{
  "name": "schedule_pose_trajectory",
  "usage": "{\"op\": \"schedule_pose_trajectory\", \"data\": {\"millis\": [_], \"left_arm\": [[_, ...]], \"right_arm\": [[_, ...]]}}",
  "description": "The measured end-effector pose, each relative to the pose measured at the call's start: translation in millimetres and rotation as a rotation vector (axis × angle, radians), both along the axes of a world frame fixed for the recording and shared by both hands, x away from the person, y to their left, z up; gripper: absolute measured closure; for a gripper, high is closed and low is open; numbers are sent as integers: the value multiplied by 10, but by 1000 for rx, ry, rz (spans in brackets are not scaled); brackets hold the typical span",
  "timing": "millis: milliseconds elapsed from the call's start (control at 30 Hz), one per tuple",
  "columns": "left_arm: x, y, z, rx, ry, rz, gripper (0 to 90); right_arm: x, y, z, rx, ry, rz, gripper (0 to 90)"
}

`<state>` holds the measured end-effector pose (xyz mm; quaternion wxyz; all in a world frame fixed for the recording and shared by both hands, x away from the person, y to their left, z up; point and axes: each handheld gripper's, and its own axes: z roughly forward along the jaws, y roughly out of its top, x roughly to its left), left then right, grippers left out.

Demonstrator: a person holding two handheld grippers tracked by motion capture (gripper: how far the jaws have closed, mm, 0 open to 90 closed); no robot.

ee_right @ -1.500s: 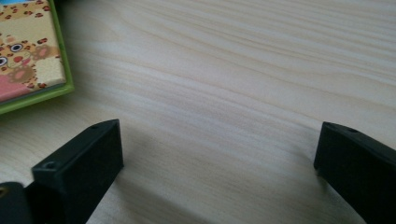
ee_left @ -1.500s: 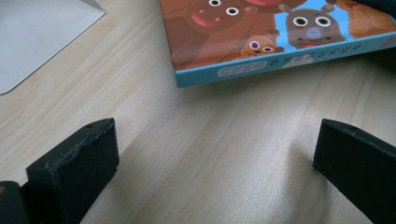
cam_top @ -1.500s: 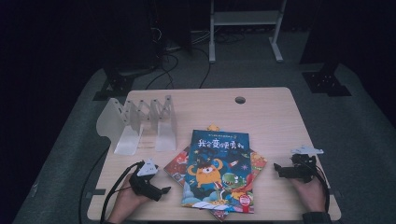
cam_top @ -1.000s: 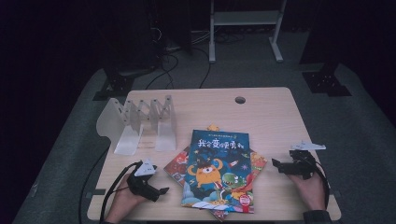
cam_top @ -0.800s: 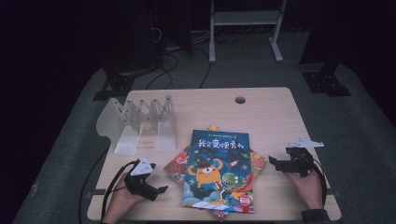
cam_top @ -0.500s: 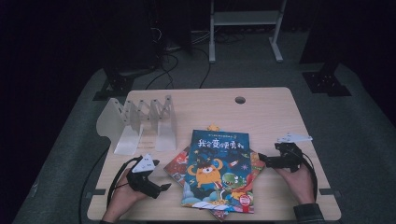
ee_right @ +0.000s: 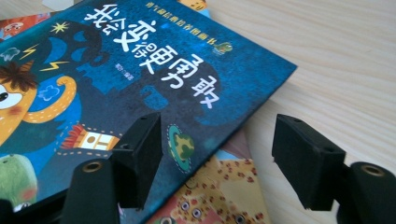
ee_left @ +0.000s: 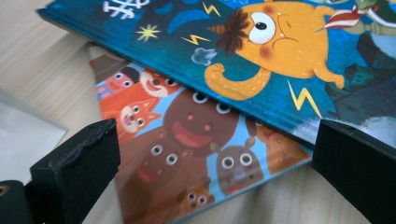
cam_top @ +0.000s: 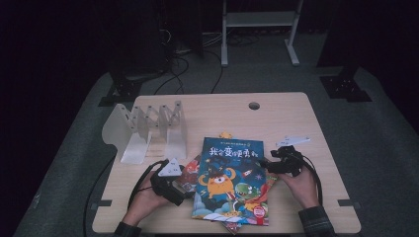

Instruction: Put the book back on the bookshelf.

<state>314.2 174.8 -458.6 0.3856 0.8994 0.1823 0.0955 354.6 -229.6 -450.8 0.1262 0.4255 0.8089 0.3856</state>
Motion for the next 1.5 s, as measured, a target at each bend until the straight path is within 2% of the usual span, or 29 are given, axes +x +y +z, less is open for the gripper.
{"op": "schedule_pose_trajectory", "data": {"millis": [67, 100, 200, 233, 500, 567, 700, 800, 833, 1133, 1200, 1367, 1400, 1500], "left_arm": [[7, -29, -13, 17, 1, -11, 2], [9, -58, -25, 12, 7, -15, 0], [4, -74, -20, 18, 6, -21, 0], [-6, -96, -22, 16, 10, -26, 0], [-68, -240, -34, 8, 25, -70, 0], [-93, -285, -36, 6, 23, -79, 0], [-117, -303, -16, -10, 27, -86, 0], [-107, -253, 8, -27, 25, -66, 0], [-85, -192, 22, -46, 25, -45, 0], [7, -9, 41, -61, 15, 15, 0], [31, 19, 37, -68, 17, 29, 0], [51, 29, 22, -54, 10, 34, 0], [57, 58, 30, -65, 9, 45, 0], [74, 109, 46, -68, 4, 60, 0]], "right_arm": [[10, 9, -7, 2, 3, 3, 340], [37, 39, -32, -2, 20, 9, 342], [57, 57, -54, -7, 32, 15, 343], [78, 75, -83, -10, 49, 19, 341], [148, 82, -121, 35, 79, 30, 340], [191, 87, -119, 39, 102, 35, 340], [231, 111, -108, 28, 115, 55, 333], [266, 134, -101, 19, 121, 75, 326], [283, 146, -97, 14, 122, 86, 325], [329, 191, -91, -3, 100, 129, 321], [324, 246, -91, -8, 83, 159, 324], [319, 377, -90, -4, 82, 206, 336], [321, 450, -89, -3, 80, 230, 336], [323, 511, -87, -4, 80, 247, 336]]}}
